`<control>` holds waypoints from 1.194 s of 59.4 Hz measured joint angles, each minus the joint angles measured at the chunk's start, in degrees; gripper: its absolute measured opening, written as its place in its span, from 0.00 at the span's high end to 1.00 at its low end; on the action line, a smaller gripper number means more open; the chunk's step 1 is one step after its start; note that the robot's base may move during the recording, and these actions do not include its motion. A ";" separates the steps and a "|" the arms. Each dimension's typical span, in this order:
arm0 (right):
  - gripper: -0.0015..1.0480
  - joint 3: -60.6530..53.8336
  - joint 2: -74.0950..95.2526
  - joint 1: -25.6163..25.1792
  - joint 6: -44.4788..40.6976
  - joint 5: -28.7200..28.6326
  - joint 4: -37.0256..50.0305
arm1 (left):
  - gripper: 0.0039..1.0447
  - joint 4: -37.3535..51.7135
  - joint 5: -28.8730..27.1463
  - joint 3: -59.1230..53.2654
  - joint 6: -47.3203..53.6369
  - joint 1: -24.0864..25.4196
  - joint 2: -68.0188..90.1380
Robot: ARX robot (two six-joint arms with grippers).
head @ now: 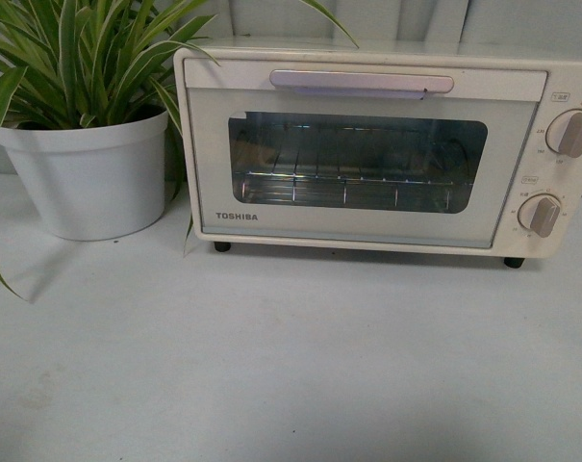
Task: Open oven
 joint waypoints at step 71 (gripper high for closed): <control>0.09 0.00 0.00 0.00 0.00 -0.02 0.00 | 0.06 26.60 -10.14 11.19 -42.91 -21.73 48.94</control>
